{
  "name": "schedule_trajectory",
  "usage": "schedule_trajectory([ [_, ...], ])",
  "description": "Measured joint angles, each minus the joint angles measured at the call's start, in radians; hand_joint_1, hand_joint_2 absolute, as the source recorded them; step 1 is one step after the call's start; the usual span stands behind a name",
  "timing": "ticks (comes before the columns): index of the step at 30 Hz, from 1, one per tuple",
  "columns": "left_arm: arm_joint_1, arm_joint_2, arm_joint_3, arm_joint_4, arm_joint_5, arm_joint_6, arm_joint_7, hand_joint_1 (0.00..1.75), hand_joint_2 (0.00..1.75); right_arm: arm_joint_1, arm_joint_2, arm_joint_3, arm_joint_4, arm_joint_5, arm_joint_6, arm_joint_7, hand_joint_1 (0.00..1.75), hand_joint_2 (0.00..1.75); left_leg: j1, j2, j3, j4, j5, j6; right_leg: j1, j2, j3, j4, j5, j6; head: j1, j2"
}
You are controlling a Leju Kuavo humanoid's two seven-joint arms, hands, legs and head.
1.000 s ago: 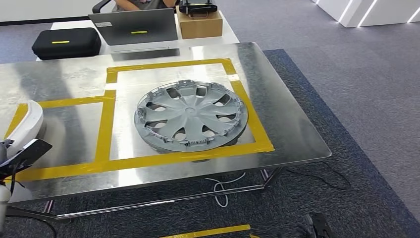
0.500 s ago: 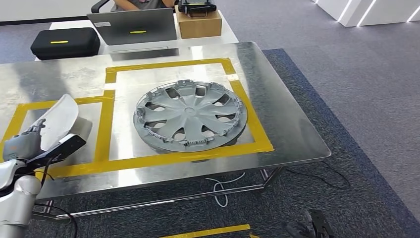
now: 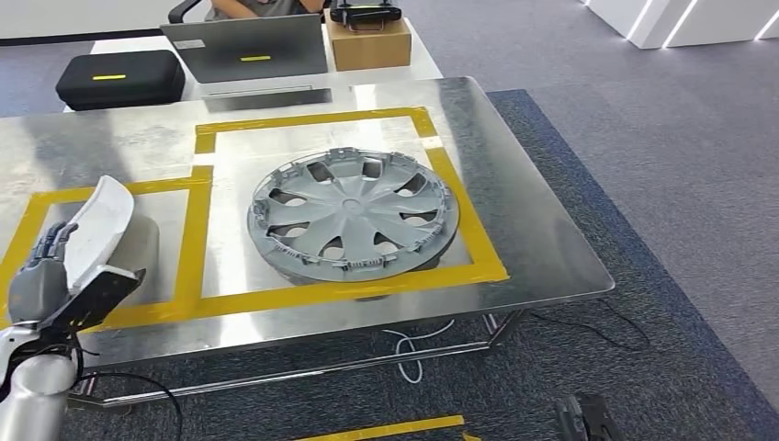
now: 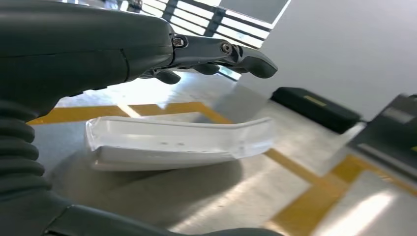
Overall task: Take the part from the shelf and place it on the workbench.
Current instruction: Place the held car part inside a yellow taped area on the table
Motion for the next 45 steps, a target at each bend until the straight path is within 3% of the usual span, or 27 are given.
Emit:
schedule_trajectory([
  [4,0.184,-0.073,0.005,-0.255,0.234,0.022,-0.147,0.0,0.0,0.026,0.0,-0.025,0.002,-0.007,-0.01,-0.005,0.0,0.0,0.0,0.0,0.0,0.0,-0.004,0.0,0.0,0.0,0.0,0.0,-0.004,0.0,0.0,0.0],
  [8,0.299,-0.125,0.007,-0.417,0.283,0.031,-0.193,0.0,0.0,0.042,0.001,-0.042,0.005,-0.012,-0.012,-0.008,0.0,0.0,0.0,-0.001,0.0,0.0,-0.005,0.001,0.0,-0.002,0.0,0.0,-0.005,0.0,0.0,0.0],
  [12,0.382,-0.179,0.012,-0.525,0.344,0.042,-0.271,0.0,0.0,0.046,0.003,-0.057,0.006,-0.014,-0.015,-0.011,0.0,0.0,-0.002,0.0,0.0,0.001,-0.008,0.003,-0.002,-0.001,0.002,-0.001,-0.006,0.001,0.0,0.0],
  [16,0.511,-0.269,0.007,-0.619,0.4,0.072,-0.379,0.0,0.0,0.054,0.012,-0.071,0.008,-0.01,-0.023,-0.021,0.0,0.0,-0.005,-0.001,0.001,0.006,-0.011,0.008,-0.005,-0.002,0.004,-0.001,-0.008,0.005,-0.001,0.0],
  [21,0.604,-0.328,-0.033,-0.634,0.397,0.157,-0.387,0.0,0.0,0.059,0.023,-0.087,0.008,0.004,-0.031,-0.024,0.0,0.0,-0.005,0.002,0.005,0.006,-0.01,0.022,-0.007,0.0,0.005,-0.005,-0.008,0.019,0.0,0.0],
  [22,0.61,-0.335,-0.038,-0.635,0.397,0.159,-0.387,0.0,0.0,0.06,0.024,-0.088,0.008,0.005,-0.032,-0.025,0.0,0.0,-0.003,0.007,0.009,-0.002,-0.006,0.027,-0.006,-0.014,0.002,0.0,-0.014,0.021,0.0,0.0],
  [24,0.621,-0.348,-0.045,-0.637,0.397,0.16,-0.388,0.0,0.0,0.059,0.025,-0.09,0.008,0.005,-0.032,-0.025,0.0,0.0,0.002,0.02,0.018,-0.018,0.002,0.036,-0.002,-0.059,-0.029,0.064,-0.057,0.024,0.005,0.0],
  [25,0.626,-0.353,-0.047,-0.638,0.397,0.16,-0.388,0.0,0.0,0.057,0.025,-0.091,0.008,0.005,-0.032,-0.025,0.0,0.0,0.001,0.028,0.02,-0.019,0.002,0.038,-0.001,-0.083,-0.058,0.127,-0.092,0.026,0.006,0.0],
  [27,0.634,-0.361,-0.049,-0.639,0.397,0.159,-0.388,0.0,0.0,0.055,0.025,-0.093,0.008,0.005,-0.032,-0.025,0.0,0.0,0.0,0.043,0.02,-0.019,0.001,0.038,-0.002,-0.097,-0.117,0.255,-0.145,0.031,0.008,0.0],
  [28,0.636,-0.363,-0.05,-0.639,0.397,0.159,-0.388,0.0,0.0,0.055,0.025,-0.094,0.008,0.006,-0.032,-0.025,0.0,0.0,0.0,0.049,0.02,-0.018,0.001,0.038,-0.003,-0.099,-0.126,0.282,-0.148,0.034,0.008,0.0],
  [30,0.638,-0.367,-0.052,-0.638,0.405,0.156,-0.382,0.0,0.0,0.057,0.025,-0.095,0.008,0.008,-0.034,-0.025,0.0,0.0,0.002,0.056,0.02,-0.014,0.0,0.033,-0.006,-0.103,-0.084,0.218,-0.101,0.037,0.008,0.0],
  [31,0.64,-0.369,-0.053,-0.638,0.415,0.156,-0.375,0.0,0.0,0.057,0.025,-0.096,0.008,0.009,-0.035,-0.025,0.0,0.0,0.004,0.057,0.02,-0.01,-0.003,0.029,-0.008,-0.106,-0.042,0.146,-0.071,0.038,0.008,0.0],
  [33,0.643,-0.372,-0.052,-0.635,0.455,0.167,-0.361,0.0,0.0,0.054,0.026,-0.097,0.008,0.016,-0.038,-0.025,0.0,0.0,0.003,0.059,0.019,-0.002,-0.009,0.017,-0.007,-0.108,0.026,0.043,-0.043,0.035,0.009,0.0],
  [35,0.645,-0.374,-0.051,-0.624,0.513,0.189,-0.358,0.0,0.0,0.051,0.029,-0.102,0.008,0.024,-0.043,-0.024,0.0,0.0,-0.001,0.059,0.02,0.006,-0.014,0.005,-0.005,-0.103,0.047,0.019,-0.047,0.023,0.009,0.0],
  [37,0.645,-0.375,-0.042,-0.588,0.548,0.209,-0.36,0.0,0.0,0.05,0.036,-0.112,0.008,0.028,-0.057,-0.024,0.0,0.0,-0.001,0.059,0.022,0.012,-0.015,-0.003,-0.006,-0.1,0.041,0.019,-0.047,0.008,0.009,0.0],
  [39,0.643,-0.376,-0.029,-0.543,0.551,0.219,-0.361,0.0,0.0,0.047,0.045,-0.121,0.008,0.029,-0.072,-0.023,0.0,0.87,0.003,0.058,0.011,0.037,-0.046,-0.011,-0.005,-0.101,0.032,0.02,-0.041,-0.008,0.007,0.0],
  [41,0.634,-0.376,-0.022,-0.504,0.552,0.221,-0.362,0.0,0.0,0.046,0.05,-0.129,0.008,0.033,-0.083,-0.023,0.0,1.75,0.004,0.059,-0.022,0.131,-0.123,-0.017,-0.002,-0.102,0.021,0.02,-0.031,-0.021,0.005,0.0],
  [43,0.619,-0.376,-0.015,-0.456,0.556,0.215,-0.359,0.0,0.0,0.046,0.054,-0.135,0.008,0.041,-0.092,-0.019,0.0,1.75,0.003,0.058,-0.059,0.253,-0.191,-0.016,0.005,-0.104,0.007,0.021,-0.022,-0.027,0.004,0.0],
  [44,0.612,-0.376,-0.01,-0.425,0.556,0.212,-0.356,0.0,0.0,0.046,0.057,-0.137,0.008,0.047,-0.097,-0.016,0.0,1.75,0.002,0.058,-0.062,0.285,-0.2,-0.012,0.01,-0.105,0.0,0.021,-0.016,-0.03,0.004,0.0],
  [45,0.605,-0.376,-0.005,-0.393,0.554,0.209,-0.352,0.0,0.0,0.046,0.06,-0.139,0.008,0.052,-0.102,-0.012,0.0,1.75,0.0,0.058,-0.046,0.274,-0.188,-0.006,0.015,-0.105,-0.006,0.021,-0.011,-0.031,0.004,0.0],
])
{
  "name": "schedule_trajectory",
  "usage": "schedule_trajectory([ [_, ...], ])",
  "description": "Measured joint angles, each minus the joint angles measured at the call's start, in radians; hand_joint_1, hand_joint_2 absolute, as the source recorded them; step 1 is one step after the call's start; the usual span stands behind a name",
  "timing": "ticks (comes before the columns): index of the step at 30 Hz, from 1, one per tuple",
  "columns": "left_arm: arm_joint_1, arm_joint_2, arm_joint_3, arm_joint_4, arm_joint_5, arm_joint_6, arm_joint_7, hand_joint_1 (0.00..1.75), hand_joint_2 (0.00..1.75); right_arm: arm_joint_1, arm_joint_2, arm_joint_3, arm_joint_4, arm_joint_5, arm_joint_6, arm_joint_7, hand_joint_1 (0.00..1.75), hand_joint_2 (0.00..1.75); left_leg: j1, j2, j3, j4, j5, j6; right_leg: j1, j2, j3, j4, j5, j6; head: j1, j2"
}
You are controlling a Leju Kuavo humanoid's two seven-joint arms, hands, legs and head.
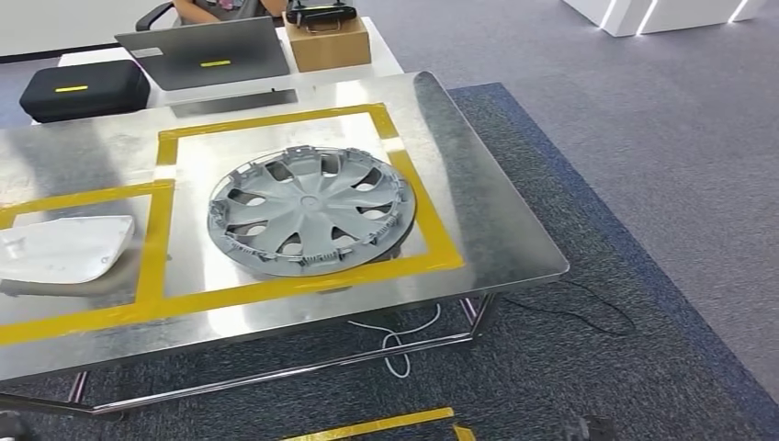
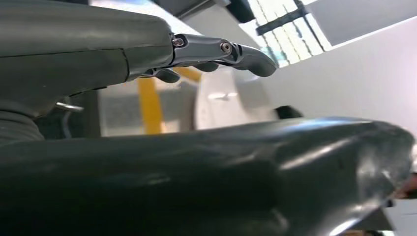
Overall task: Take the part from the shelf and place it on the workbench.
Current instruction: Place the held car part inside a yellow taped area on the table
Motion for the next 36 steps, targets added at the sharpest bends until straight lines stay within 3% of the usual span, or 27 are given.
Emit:
schedule_trajectory([
  [2,-0.017,0.0,0.013,0.07,-0.004,-0.004,0.002,0.0,0.0,0.0,0.008,-0.004,0.0,0.01,-0.011,0.006,0.0,1.75,-0.01,-0.001,0.078,-0.124,0.06,0.025,0.009,0.002,-0.009,0.0,0.011,-0.002,0.0,0.0],
  [4,-0.038,-0.001,0.03,0.141,-0.003,-0.006,0.0,0.0,0.0,0.0,0.022,-0.01,-0.001,0.019,-0.023,0.006,0.0,1.75,-0.022,-0.002,0.153,-0.258,0.099,0.05,0.013,0.002,-0.015,-0.001,0.022,0.001,0.001,0.0],
  [5,-0.046,-0.002,0.039,0.174,-0.002,-0.007,-0.002,0.0,0.0,0.0,0.028,-0.013,-0.001,0.022,-0.028,0.006,0.0,1.75,-0.028,-0.002,0.168,-0.291,0.106,0.055,0.012,0.002,-0.018,-0.002,0.029,0.006,0.001,0.0],
  [8,-0.057,-0.004,0.059,0.248,-0.001,-0.007,-0.004,0.0,0.0,0.002,0.037,-0.022,-0.002,0.026,-0.036,0.003,0.0,1.75,-0.031,0.002,0.159,-0.309,0.13,0.05,0.007,0.003,-0.026,-0.003,0.043,0.025,0.0,0.0],
  [10,-0.067,-0.006,0.065,0.282,-0.003,-0.006,0.0,0.0,0.0,0.004,0.04,-0.026,-0.002,0.028,-0.038,0.003,0.0,1.75,-0.024,0.005,0.143,-0.32,0.154,0.054,0.008,0.005,-0.047,0.036,-0.008,0.037,0.003,0.0],
  [12,-0.078,-0.008,0.072,0.326,-0.01,0.001,0.016,0.0,0.0,0.004,0.041,-0.029,-0.002,0.035,-0.04,0.005,0.0,1.75,-0.022,0.008,0.117,-0.321,0.174,0.058,0.006,0.005,-0.081,0.148,-0.105,0.046,0.005,0.0],
  [13,-0.084,-0.009,0.076,0.356,-0.016,0.008,0.026,0.0,0.0,0.004,0.041,-0.031,-0.002,0.039,-0.04,0.008,0.0,1.75,-0.022,0.01,0.103,-0.319,0.184,0.057,0.004,0.004,-0.092,0.21,-0.137,0.051,0.006,0.0],
  [14,-0.092,-0.009,0.08,0.394,-0.023,0.017,0.033,0.0,0.0,0.005,0.042,-0.034,-0.002,0.043,-0.042,0.011,0.0,1.75,-0.022,0.012,0.089,-0.316,0.193,0.056,0.002,0.003,-0.093,0.255,-0.147,0.055,0.005,0.0],
  [15,-0.103,-0.009,0.086,0.437,-0.028,0.026,0.039,0.0,0.0,0.006,0.042,-0.037,-0.002,0.049,-0.044,0.016,0.0,1.75,-0.021,0.013,0.074,-0.311,0.202,0.054,0.0,0.003,-0.081,0.269,-0.132,0.059,0.006,0.0],
  [16,-0.117,-0.01,0.093,0.488,-0.028,0.03,0.046,0.0,0.0,0.008,0.043,-0.041,-0.003,0.058,-0.048,0.023,0.0,1.75,-0.02,0.014,0.059,-0.305,0.209,0.051,-0.002,0.002,-0.05,0.247,-0.101,0.062,0.006,0.0],
  [17,-0.133,-0.01,0.102,0.541,-0.021,0.025,0.051,0.0,0.0,0.009,0.044,-0.043,-0.003,0.072,-0.052,0.03,0.0,1.75,-0.019,0.014,0.045,-0.296,0.214,0.048,-0.005,0.0,-0.004,0.193,-0.071,0.065,0.006,0.0],
  [18,-0.15,-0.009,0.117,0.6,-0.011,0.006,0.055,0.0,0.0,0.009,0.047,-0.044,-0.004,0.089,-0.058,0.039,0.0,1.75,-0.019,0.014,0.032,-0.287,0.218,0.043,-0.007,-0.001,0.049,0.119,-0.059,0.067,0.006,0.0],
  [19,-0.17,-0.006,0.135,0.662,-0.002,-0.023,0.058,0.0,0.0,0.008,0.049,-0.045,-0.004,0.107,-0.062,0.048,0.0,1.75,-0.02,0.015,0.021,-0.276,0.222,0.038,-0.007,-0.001,0.098,0.046,-0.061,0.066,0.006,0.0],
  [20,-0.192,-0.002,0.161,0.73,-0.004,-0.053,0.058,0.0,0.0,0.008,0.052,-0.045,-0.005,0.123,-0.065,0.056,0.0,1.75,-0.021,0.015,0.013,-0.268,0.226,0.033,-0.007,-0.001,0.129,-0.006,-0.072,0.061,0.006,0.0],
  [22,-0.238,0.007,0.228,0.866,-0.039,-0.096,0.057,0.0,0.0,0.009,0.057,-0.045,-0.005,0.146,-0.063,0.067,0.0,1.75,-0.023,0.015,0.005,-0.259,0.238,0.023,-0.004,0.001,0.142,-0.043,-0.085,0.043,0.005,0.0],
  [24,-0.281,0.017,0.305,0.992,-0.099,-0.115,0.058,0.0,0.0,0.012,0.061,-0.047,-0.006,0.16,-0.054,0.071,0.0,0.87,-0.019,0.013,-0.004,-0.247,0.223,0.011,-0.004,-0.003,0.126,-0.043,-0.074,0.022,0.006,0.0],
  [26,-0.32,0.026,0.379,1.105,-0.169,-0.124,0.07,0.0,0.0,0.013,0.064,-0.05,-0.007,0.176,-0.045,0.073,0.0,0.0,-0.014,0.01,-0.023,-0.185,0.142,-0.002,-0.005,-0.006,0.104,-0.043,-0.055,0.003,0.005,0.0],
  [28,-0.361,0.035,0.444,1.211,-0.255,-0.127,0.102,0.0,0.0,0.012,0.064,-0.052,-0.008,0.194,-0.036,0.072,0.0,0.0,-0.009,0.009,-0.044,-0.064,0.045,-0.011,-0.003,-0.007,0.081,-0.042,-0.034,-0.004,0.002,0.0],
  [29,-0.382,0.039,0.47,1.26,-0.298,-0.127,0.125,0.0,0.0,0.012,0.064,-0.053,-0.009,0.203,-0.031,0.071,0.0,0.0,-0.008,0.009,-0.047,-0.014,0.025,-0.012,-0.002,-0.009,0.07,-0.04,-0.023,-0.004,0.002,0.0],
  [30,-0.402,0.042,0.491,1.308,-0.341,-0.127,0.15,0.0,0.0,0.011,0.064,-0.055,-0.009,0.213,-0.026,0.07,0.0,0.0,-0.007,0.009,-0.038,0.01,0.031,-0.012,-0.001,-0.01,0.057,-0.036,-0.013,-0.003,0.001,0.0],
  [31,-0.418,0.045,0.505,1.349,-0.377,-0.126,0.176,0.0,0.0,0.011,0.064,-0.055,-0.009,0.221,-0.021,0.068,0.0,0.0,-0.007,0.009,-0.014,-0.002,0.057,-0.01,-0.001,-0.01,0.044,-0.032,-0.004,-0.002,0.002,0.0],
  [33,-0.443,0.05,0.521,1.421,-0.432,-0.125,0.222,0.0,0.0,0.008,0.064,-0.056,-0.009,0.236,-0.012,0.064,0.0,0.0,-0.008,0.006,0.075,-0.121,0.114,0.002,0.001,-0.008,0.016,-0.022,0.012,0.002,0.001,0.0],
  [35,-0.461,0.054,0.529,1.473,-0.453,-0.125,0.244,0.0,0.0,0.004,0.065,-0.055,-0.009,0.242,-0.008,0.062,0.0,0.0,-0.012,0.003,0.159,-0.259,0.124,0.015,0.003,-0.006,-0.001,-0.016,0.027,0.01,0.002,0.0],
  [36,-0.469,0.056,0.532,1.492,-0.456,-0.125,0.248,0.0,0.0,0.002,0.066,-0.055,-0.009,0.244,-0.008,0.061,0.0,0.0,-0.014,0.001,0.176,-0.296,0.119,0.019,0.003,-0.006,-0.006,-0.015,0.035,0.015,0.002,0.0],
])
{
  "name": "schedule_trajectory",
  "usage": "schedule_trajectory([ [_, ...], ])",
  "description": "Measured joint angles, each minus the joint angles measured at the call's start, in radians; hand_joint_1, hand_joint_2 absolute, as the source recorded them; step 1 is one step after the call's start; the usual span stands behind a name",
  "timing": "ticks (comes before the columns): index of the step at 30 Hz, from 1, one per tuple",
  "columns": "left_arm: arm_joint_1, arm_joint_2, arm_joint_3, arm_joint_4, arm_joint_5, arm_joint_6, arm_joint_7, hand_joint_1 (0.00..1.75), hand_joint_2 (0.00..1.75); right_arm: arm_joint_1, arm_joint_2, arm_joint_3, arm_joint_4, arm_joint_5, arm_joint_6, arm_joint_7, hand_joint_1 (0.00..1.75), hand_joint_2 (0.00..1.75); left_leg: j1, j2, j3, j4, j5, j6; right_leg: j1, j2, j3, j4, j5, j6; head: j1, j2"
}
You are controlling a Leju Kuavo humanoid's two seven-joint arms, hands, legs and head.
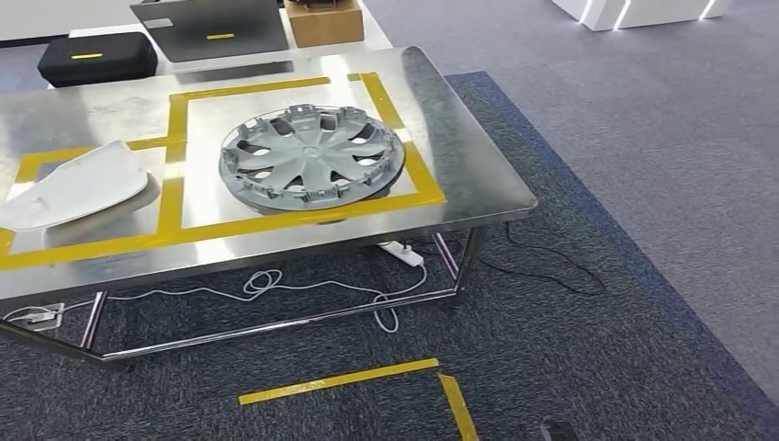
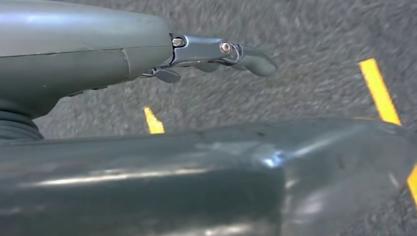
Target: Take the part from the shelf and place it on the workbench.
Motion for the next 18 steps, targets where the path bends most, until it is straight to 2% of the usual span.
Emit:
schedule_trajectory([
  [2,-0.013,0.002,0.008,0.032,-0.004,-0.003,0.01,0.0,0.0,-0.001,0.0,0.0,0.0,0.006,0.002,-0.001,0.0,0.0,-0.003,0.001,-0.005,-0.016,0.004,0.005,-0.002,0.0,-0.008,-0.001,0.017,0.014,0.0,0.0],
  [3,-0.018,0.002,0.012,0.045,-0.007,-0.007,0.016,0.0,0.0,-0.001,0.0,0.0,0.0,0.009,0.004,-0.002,0.0,0.0,-0.002,0.004,-0.013,-0.018,0.012,0.009,-0.004,0.001,-0.013,0.002,0.016,0.02,0.0,0.0],
  [4,-0.023,0.003,0.015,0.059,-0.011,-0.013,0.023,0.0,0.0,-0.001,0.0,0.0,0.0,0.014,0.007,-0.003,0.0,0.0,-0.001,0.006,-0.023,-0.02,0.024,0.016,-0.005,0.002,-0.022,0.015,-0.003,0.026,0.001,0.0],
  [5,-0.027,0.004,0.018,0.07,-0.017,-0.019,0.03,0.0,0.0,-0.001,0.0,0.0,0.0,0.018,0.011,-0.004,0.0,0.0,0.0,0.009,-0.036,-0.022,0.037,0.024,-0.005,0.003,-0.036,0.047,-0.043,0.03,0.002,0.0],
  [7,-0.034,0.006,0.019,0.088,-0.035,-0.026,0.037,0.0,0.0,-0.001,0.0,0.0,0.0,0.025,0.017,-0.006,0.0,0.0,-0.002,0.012,-0.069,-0.018,0.06,0.033,-0.006,0.004,-0.07,0.162,-0.148,0.035,0.005,0.0],
  [8,-0.037,0.006,0.019,0.094,-0.043,-0.028,0.038,0.0,0.0,-0.002,0.001,0.0,0.0,0.028,0.02,-0.006,0.0,0.0,-0.004,0.013,-0.086,-0.013,0.072,0.034,-0.007,0.004,-0.079,0.224,-0.178,0.038,0.005,0.0],
  [9,-0.039,0.006,0.019,0.1,-0.05,-0.028,0.039,0.0,0.0,-0.002,0.003,0.0,0.0,0.03,0.023,-0.006,0.0,0.0,-0.005,0.014,-0.105,-0.008,0.083,0.033,-0.007,0.003,-0.078,0.266,-0.181,0.039,0.005,0.0],
  [10,-0.042,0.006,0.019,0.104,-0.055,-0.027,0.041,0.0,0.0,-0.002,0.005,0.0,0.0,0.032,0.025,-0.006,0.0,0.0,-0.006,0.015,-0.125,-0.001,0.093,0.032,-0.007,0.003,-0.062,0.279,-0.159,0.041,0.005,0.0],
  [11,-0.043,0.006,0.02,0.107,-0.059,-0.027,0.042,0.0,0.0,-0.002,0.007,0.0,0.0,0.036,0.027,-0.007,0.0,0.0,-0.006,0.015,-0.145,0.007,0.103,0.03,-0.007,0.003,-0.031,0.258,-0.126,0.041,0.006,0.0],
  [12,-0.045,0.006,0.02,0.109,-0.065,-0.026,0.042,0.0,0.0,-0.003,0.009,0.001,0.0,0.043,0.029,-0.007,0.0,0.0,-0.006,0.015,-0.163,0.017,0.111,0.027,-0.007,0.003,0.017,0.205,-0.099,0.04,0.006,0.0],
  [13,-0.046,0.006,0.021,0.11,-0.071,-0.024,0.042,0.0,0.0,-0.005,0.013,0.001,0.0,0.051,0.03,-0.008,0.0,0.0,-0.007,0.014,-0.179,0.028,0.118,0.023,-0.007,0.003,0.076,0.129,-0.094,0.039,0.006,0.0],
  [14,-0.047,0.006,0.023,0.111,-0.079,-0.022,0.042,0.0,0.0,-0.008,0.016,0.002,0.0,0.058,0.03,-0.009,0.0,0.0,-0.008,0.014,-0.191,0.037,0.125,0.018,-0.007,0.004,0.126,0.057,-0.104,0.034,0.006,0.0],
  [15,-0.048,0.005,0.024,0.111,-0.089,-0.02,0.041,0.0,0.0,-0.01,0.019,0.003,0.0,0.063,0.03,-0.01,0.0,0.0,-0.01,0.014,-0.198,0.044,0.133,0.013,-0.006,0.004,0.157,0.003,-0.12,0.029,0.006,0.0],
  [16,-0.049,0.005,0.025,0.112,-0.099,-0.019,0.041,0.0,0.0,-0.011,0.022,0.004,0.0,0.065,0.03,-0.011,0.0,0.0,-0.01,0.014,-0.203,0.047,0.141,0.009,-0.003,0.005,0.17,-0.026,-0.132,0.022,0.005,0.0],
  [18,-0.048,0.004,0.026,0.113,-0.112,-0.017,0.041,0.0,0.0,-0.009,0.025,0.004,0.0,0.065,0.029,-0.012,0.0,0.0,-0.008,0.012,-0.209,0.049,0.149,-0.001,-0.003,0.001,0.153,-0.031,-0.124,0.005,0.006,0.0],
])
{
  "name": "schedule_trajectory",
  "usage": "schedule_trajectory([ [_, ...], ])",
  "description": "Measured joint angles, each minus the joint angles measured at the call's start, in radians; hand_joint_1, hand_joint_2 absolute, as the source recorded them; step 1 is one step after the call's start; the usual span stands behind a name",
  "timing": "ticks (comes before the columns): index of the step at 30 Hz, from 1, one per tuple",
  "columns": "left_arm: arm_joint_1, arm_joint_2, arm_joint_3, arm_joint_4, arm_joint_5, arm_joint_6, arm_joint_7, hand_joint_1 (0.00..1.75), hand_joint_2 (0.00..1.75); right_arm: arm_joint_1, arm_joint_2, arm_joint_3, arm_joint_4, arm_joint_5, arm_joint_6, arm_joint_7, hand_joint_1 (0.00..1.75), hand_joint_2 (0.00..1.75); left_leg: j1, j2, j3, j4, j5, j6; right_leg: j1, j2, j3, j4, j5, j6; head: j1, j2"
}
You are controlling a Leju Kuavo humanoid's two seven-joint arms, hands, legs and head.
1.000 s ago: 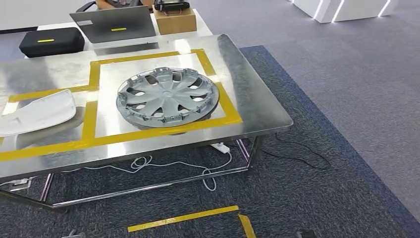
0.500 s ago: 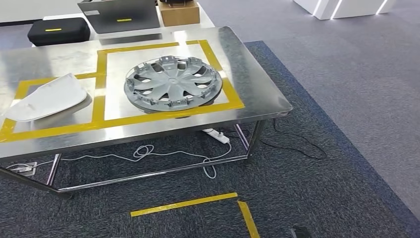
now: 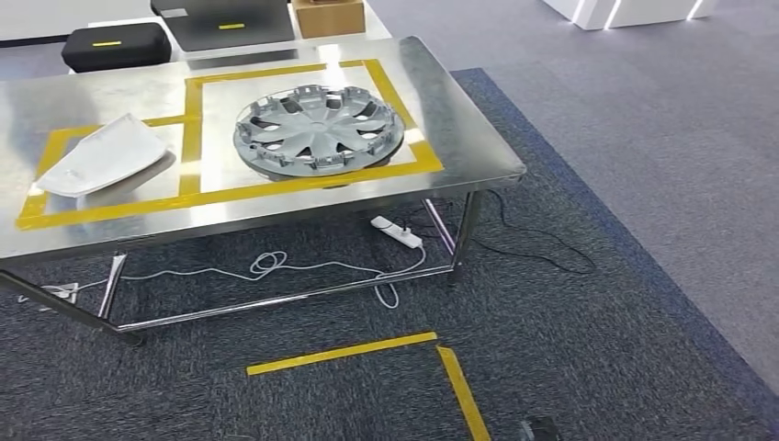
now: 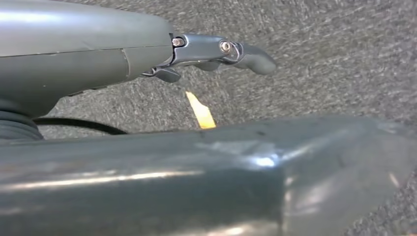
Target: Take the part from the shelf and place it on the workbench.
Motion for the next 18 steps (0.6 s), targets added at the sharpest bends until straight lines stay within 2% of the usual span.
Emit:
schedule_trajectory([
  [1,0.001,0.0,0.0,0.001,-0.003,0.0,0.0,0.0,0.0,0.001,0.002,0.0,0.0,0.0,0.0,0.0,0.0,0.0,0.002,-0.002,-0.005,0.01,-0.019,-0.006,-0.001,-0.003,-0.009,0.0,0.009,-0.009,-0.001,0.0],
  [2,0.002,0.0,0.001,0.001,-0.006,0.001,0.0,0.0,0.0,0.003,0.003,0.0,0.0,0.0,0.0,0.0,0.0,0.0,0.004,-0.004,-0.012,0.036,-0.059,-0.014,-0.002,-0.005,-0.02,-0.001,0.021,-0.017,-0.003,0.0],
  [3,0.003,0.0,0.001,0.001,-0.007,0.002,0.0,0.0,0.0,0.003,0.004,0.0,0.0,0.0,0.0,0.0,0.0,0.0,0.006,-0.006,-0.021,0.082,-0.115,-0.02,-0.003,-0.007,-0.034,0.0,0.034,-0.023,-0.005,0.0],
  [4,0.004,0.0,0.002,0.002,-0.008,0.002,0.0,0.0,0.0,0.004,0.004,-0.001,0.0,0.0,0.0,0.0,0.0,0.0,0.008,-0.007,-0.029,0.142,-0.172,-0.026,-0.003,-0.007,-0.049,0.0,0.046,-0.026,-0.008,0.0],
  [5,0.004,0.0,0.002,0.002,-0.008,0.003,0.0,0.0,0.0,0.004,0.004,-0.001,0.0,0.0,0.0,0.0,0.0,0.0,0.01,-0.007,-0.035,0.206,-0.211,-0.03,-0.003,-0.008,-0.063,0.002,0.059,-0.026,-0.01,0.0],
  [6,0.004,0.0,0.002,0.002,-0.008,0.003,0.0,0.0,0.0,0.004,0.004,-0.001,0.0,0.0,0.0,0.0,0.0,0.0,0.012,-0.007,-0.033,0.253,-0.225,-0.032,-0.003,-0.009,-0.078,0.005,0.072,-0.025,-0.01,0.0],
  [7,0.004,0.0,0.003,0.002,-0.008,0.003,0.0,0.0,0.0,0.004,0.004,-0.001,0.0,0.0,0.0,0.0,0.0,0.0,0.013,-0.007,-0.021,0.275,-0.213,-0.033,-0.002,-0.01,-0.094,0.01,0.083,-0.024,-0.01,0.0],
  [8,0.004,0.0,0.006,0.002,-0.008,0.004,0.0,0.0,0.0,0.004,0.004,-0.001,0.0,0.0,0.001,0.0,0.0,0.0,0.015,-0.007,0.006,0.259,-0.184,-0.033,-0.003,-0.01,-0.111,0.016,0.093,-0.022,-0.01,0.0],
  [9,0.004,0.0,0.01,0.002,-0.008,0.006,-0.001,0.0,0.0,0.004,0.004,-0.001,0.0,0.0,0.001,-0.001,0.0,0.0,0.015,-0.008,0.049,0.209,-0.153,-0.031,-0.003,-0.01,-0.128,0.022,0.102,-0.02,-0.01,0.0],
  [10,0.004,0.0,0.015,0.001,-0.008,0.008,-0.002,0.0,0.0,0.004,0.005,-0.001,0.0,0.0,0.002,-0.002,0.0,0.0,0.016,-0.009,0.101,0.136,-0.136,-0.027,-0.002,-0.01,-0.142,0.028,0.11,-0.016,-0.011,0.0],
  [11,0.003,0.0,0.021,0.001,-0.009,0.012,-0.002,0.0,0.0,0.004,0.005,-0.001,0.0,0.0,0.002,-0.003,0.0,0.0,0.015,-0.011,0.152,0.057,-0.134,-0.022,-0.001,-0.008,-0.153,0.033,0.117,-0.012,-0.01,0.0],
  [12,0.003,0.0,0.026,0.001,-0.013,0.014,-0.003,0.0,0.0,0.004,0.006,-0.002,0.0,0.0,0.002,-0.004,0.0,0.0,0.013,-0.012,0.187,-0.004,-0.141,-0.018,0.0,-0.008,-0.161,0.037,0.125,-0.006,-0.01,0.0],
  [13,0.003,-0.001,0.03,0.001,-0.018,0.016,-0.004,0.0,0.0,0.003,0.006,-0.002,0.0,0.0,0.002,-0.005,0.0,0.0,0.011,-0.013,0.204,-0.039,-0.15,-0.013,0.0,-0.008,-0.167,0.038,0.135,0.0,-0.009,0.0],
  [15,0.003,-0.004,0.038,0.001,-0.029,0.019,-0.005,0.0,0.0,0.004,0.007,-0.004,0.0,0.0,0.003,-0.006,0.0,0.0,0.009,-0.011,0.194,-0.055,-0.142,0.0,-0.003,-0.007,-0.176,0.038,0.15,0.015,-0.01,0.0],
  [16,0.003,-0.006,0.042,0.001,-0.031,0.021,-0.006,0.0,0.0,0.005,0.007,-0.005,0.0,0.0,0.003,-0.007,0.0,0.0,0.01,-0.009,0.183,-0.056,-0.131,0.008,-0.004,-0.005,-0.184,0.044,0.14,0.021,-0.009,0.0],
  [17,0.003,-0.008,0.047,0.0,-0.032,0.023,-0.007,0.0,0.0,0.006,0.006,-0.007,0.0,0.001,0.002,-0.007,0.0,0.0,0.011,-0.006,0.17,-0.058,-0.118,0.018,-0.005,-0.003,-0.195,0.066,0.107,0.025,-0.008,0.0],
  [18,0.004,-0.009,0.053,-0.001,-0.029,0.024,-0.007,0.0,0.0,0.007,0.006,-0.009,0.0,0.004,0.001,-0.008,0.0,0.0,0.011,-0.004,0.156,-0.06,-0.105,0.024,-0.006,0.0,-0.209,0.105,0.058,0.028,-0.007,0.0],
])
